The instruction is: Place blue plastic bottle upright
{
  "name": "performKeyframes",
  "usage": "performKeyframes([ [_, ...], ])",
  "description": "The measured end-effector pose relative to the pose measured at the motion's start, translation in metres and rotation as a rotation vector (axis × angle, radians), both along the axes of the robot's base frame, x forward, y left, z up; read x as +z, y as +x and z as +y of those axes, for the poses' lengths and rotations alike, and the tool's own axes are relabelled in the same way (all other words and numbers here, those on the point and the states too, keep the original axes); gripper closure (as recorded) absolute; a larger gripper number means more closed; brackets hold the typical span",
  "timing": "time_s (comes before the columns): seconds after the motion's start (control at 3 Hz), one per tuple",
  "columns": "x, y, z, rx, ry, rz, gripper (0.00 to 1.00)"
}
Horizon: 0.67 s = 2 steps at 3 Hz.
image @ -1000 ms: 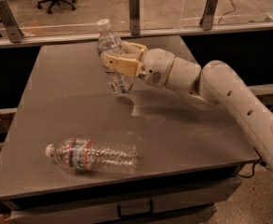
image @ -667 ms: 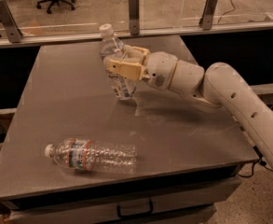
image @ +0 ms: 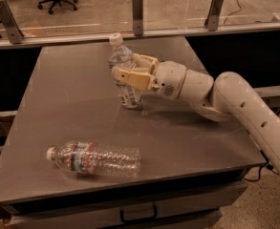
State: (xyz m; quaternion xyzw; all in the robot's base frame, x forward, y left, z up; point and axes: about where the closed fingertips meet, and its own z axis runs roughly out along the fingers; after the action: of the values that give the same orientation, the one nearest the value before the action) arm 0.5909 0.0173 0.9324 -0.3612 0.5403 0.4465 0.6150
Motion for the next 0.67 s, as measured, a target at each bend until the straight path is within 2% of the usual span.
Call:
performKeyframes([
  [0.33, -0.0011, -0.0014, -0.0038, -0.003, -0.002, -0.001, 0.82],
  [0.67, 0.0013, -0.0014, -0.0038, -0.003, -0.002, -0.001, 0.58],
])
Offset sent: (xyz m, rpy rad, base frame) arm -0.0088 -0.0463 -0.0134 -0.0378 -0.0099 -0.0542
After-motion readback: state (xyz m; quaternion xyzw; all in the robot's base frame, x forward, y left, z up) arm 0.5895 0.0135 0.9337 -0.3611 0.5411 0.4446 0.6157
